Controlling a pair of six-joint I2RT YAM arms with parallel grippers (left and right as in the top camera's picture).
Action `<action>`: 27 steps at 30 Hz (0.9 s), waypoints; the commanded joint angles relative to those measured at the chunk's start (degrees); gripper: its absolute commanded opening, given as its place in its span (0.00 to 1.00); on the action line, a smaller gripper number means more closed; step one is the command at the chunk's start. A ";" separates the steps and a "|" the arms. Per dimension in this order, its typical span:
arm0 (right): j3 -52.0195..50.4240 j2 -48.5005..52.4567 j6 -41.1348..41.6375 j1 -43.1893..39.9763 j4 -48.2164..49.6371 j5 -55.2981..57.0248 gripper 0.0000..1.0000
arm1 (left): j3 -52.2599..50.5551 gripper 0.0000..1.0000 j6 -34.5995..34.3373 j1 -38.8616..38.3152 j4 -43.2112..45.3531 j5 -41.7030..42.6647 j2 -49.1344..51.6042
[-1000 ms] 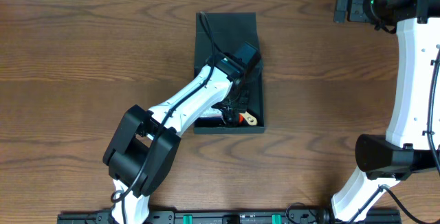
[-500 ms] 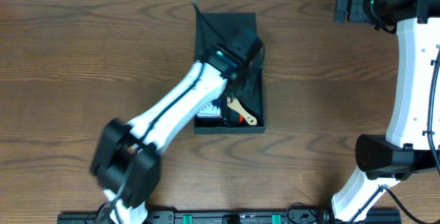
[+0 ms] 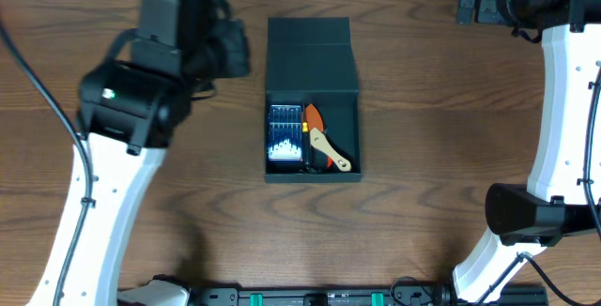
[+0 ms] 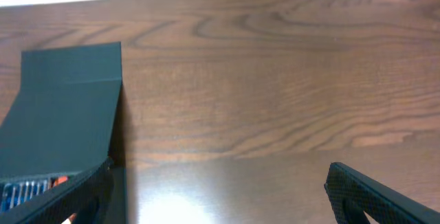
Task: Pack container
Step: 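Move both arms up toward the box lid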
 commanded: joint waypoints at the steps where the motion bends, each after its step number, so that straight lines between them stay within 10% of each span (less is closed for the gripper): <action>1: 0.24 -0.26 0.90 -0.09 -0.85 -4.22 0.99 | -0.24 0.06 5.29 3.93 -1.92 -0.26 1.20; 3: 0.15 -0.24 -0.20 -0.09 -0.76 -6.95 0.96 | -0.33 0.06 9.62 5.88 -2.38 2.99 2.12; 6: -0.17 -0.24 -10.40 -0.09 -0.55 -14.47 0.01 | -0.70 0.06 16.13 8.46 -2.51 9.70 4.09; 27: -43.32 0.11 -24.04 4.42 18.80 -23.80 0.01 | -0.90 0.06 31.47 22.93 -1.79 46.23 31.30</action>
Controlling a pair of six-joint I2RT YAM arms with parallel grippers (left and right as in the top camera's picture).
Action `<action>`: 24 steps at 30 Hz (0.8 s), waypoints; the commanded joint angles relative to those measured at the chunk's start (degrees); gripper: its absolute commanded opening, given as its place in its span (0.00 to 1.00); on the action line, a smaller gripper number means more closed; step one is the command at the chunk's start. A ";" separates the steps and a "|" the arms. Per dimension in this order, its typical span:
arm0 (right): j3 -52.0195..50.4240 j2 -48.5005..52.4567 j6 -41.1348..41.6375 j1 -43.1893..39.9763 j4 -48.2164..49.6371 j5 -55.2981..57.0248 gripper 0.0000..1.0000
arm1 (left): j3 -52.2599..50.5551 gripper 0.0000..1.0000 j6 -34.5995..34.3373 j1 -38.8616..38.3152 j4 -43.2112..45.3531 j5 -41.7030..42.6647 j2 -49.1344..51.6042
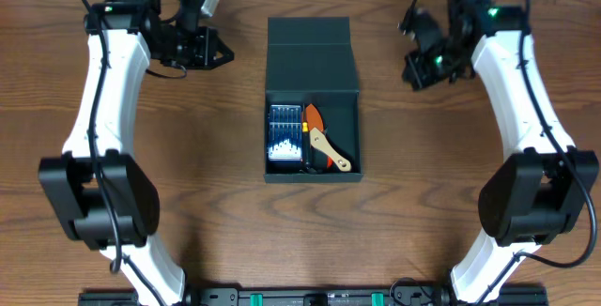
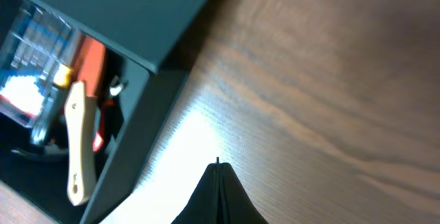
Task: Pack container
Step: 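Move both arms up toward the box lid, then grip the lid's far edge with both grippers and lift it upright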
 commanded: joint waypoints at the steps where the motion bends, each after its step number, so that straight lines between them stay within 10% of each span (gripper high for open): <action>1: -4.90 0.11 1.73 0.26 2.45 -2.45 0.01 | -0.63 0.06 2.67 2.47 0.00 5.27 3.82; 24: -10.14 10.03 14.93 0.22 13.14 -15.52 0.01 | -0.68 0.06 10.12 1.68 -1.31 13.94 20.57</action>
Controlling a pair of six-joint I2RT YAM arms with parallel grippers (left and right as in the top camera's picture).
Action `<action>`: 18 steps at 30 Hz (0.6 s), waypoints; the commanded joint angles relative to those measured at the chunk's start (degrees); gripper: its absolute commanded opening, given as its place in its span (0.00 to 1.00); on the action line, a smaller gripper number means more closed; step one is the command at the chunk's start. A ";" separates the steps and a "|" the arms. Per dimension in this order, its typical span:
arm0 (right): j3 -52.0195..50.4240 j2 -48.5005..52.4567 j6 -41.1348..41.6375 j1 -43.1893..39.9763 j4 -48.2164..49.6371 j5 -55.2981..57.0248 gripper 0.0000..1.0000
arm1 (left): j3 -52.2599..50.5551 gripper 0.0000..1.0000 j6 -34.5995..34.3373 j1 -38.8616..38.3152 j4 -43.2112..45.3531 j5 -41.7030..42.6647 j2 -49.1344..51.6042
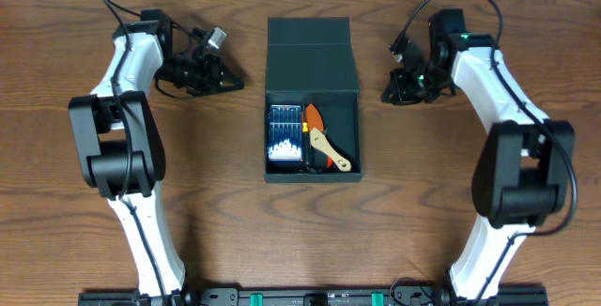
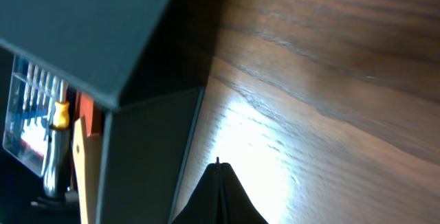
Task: Pack container
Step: 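Grip the lid's far edge with both grippers and lift it upright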
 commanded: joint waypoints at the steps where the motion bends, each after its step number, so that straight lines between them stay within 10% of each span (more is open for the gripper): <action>1: -0.20 3.98 2.08 0.24 0.63 -6.25 0.01 | -0.55 0.06 2.14 -0.59 -0.35 1.18 0.98; 18: -0.17 9.18 0.33 0.28 8.00 -13.09 0.01 | -0.66 0.05 2.43 -1.70 3.37 1.16 1.60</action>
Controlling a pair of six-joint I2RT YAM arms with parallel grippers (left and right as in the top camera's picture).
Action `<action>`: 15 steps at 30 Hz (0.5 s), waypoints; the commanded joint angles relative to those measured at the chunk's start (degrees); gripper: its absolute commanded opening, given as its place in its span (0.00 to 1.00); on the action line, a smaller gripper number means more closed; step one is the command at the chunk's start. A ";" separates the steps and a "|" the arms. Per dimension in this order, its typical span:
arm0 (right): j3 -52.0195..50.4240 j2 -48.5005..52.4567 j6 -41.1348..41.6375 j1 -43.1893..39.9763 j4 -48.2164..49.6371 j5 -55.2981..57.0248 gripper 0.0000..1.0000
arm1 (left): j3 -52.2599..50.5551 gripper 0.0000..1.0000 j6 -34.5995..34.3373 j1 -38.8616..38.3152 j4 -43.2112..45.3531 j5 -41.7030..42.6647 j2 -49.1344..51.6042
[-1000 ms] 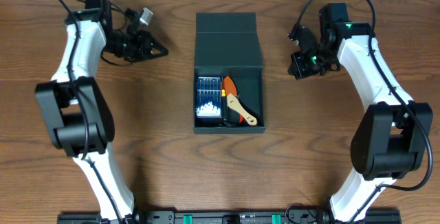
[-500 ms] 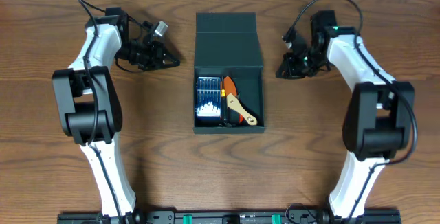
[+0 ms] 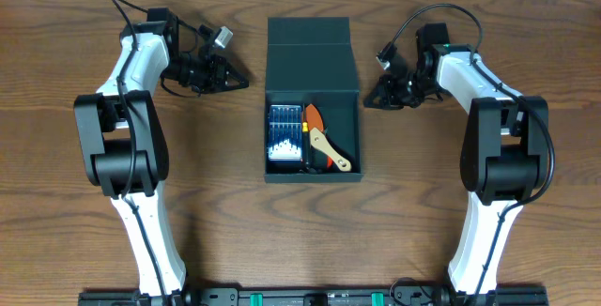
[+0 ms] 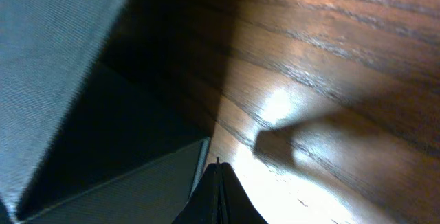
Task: Pack container
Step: 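Grip the lid's far edge with both grippers and lift it upright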
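Observation:
A dark green box (image 3: 348,169) lies open mid-table, its lid (image 3: 313,54) folded back toward the far side. Inside it are a blue bit set (image 3: 285,137), an orange-handled tool (image 3: 314,118) and a wooden-handled tool (image 3: 331,151). My right gripper (image 3: 369,101) is shut and empty, its tip low at the box's right side near the lid hinge. In the right wrist view the closed fingertips (image 4: 218,168) almost touch the box wall (image 4: 130,189) under the lid (image 4: 55,52). My left gripper (image 3: 242,83) is shut and empty, pointing at the lid from the left, a short gap away.
Brown wooden table (image 3: 470,212) all around the box. Both arms reach in from the front edge and bend inward at the far side. A dark rail (image 3: 310,297) runs along the front edge.
The right gripper has moved left and is now against the box's right side by the hinge. The left gripper has shifted slightly right toward the lid. The box has not moved.
At first both arms were raised, with the right gripper open behind the box. Then both grippers were low on either side of the lid, the right one shut. They have since closed in on the box from both sides.

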 commanded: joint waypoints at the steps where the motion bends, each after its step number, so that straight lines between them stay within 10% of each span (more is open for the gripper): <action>1: -0.07 0.28 -0.46 0.26 0.63 -2.40 0.01 | -0.52 0.06 0.83 -0.74 0.52 1.01 1.73; 15: -0.07 0.26 -0.42 0.68 5.62 -2.69 0.01 | -0.52 0.06 -3.15 -4.02 6.36 1.03 7.19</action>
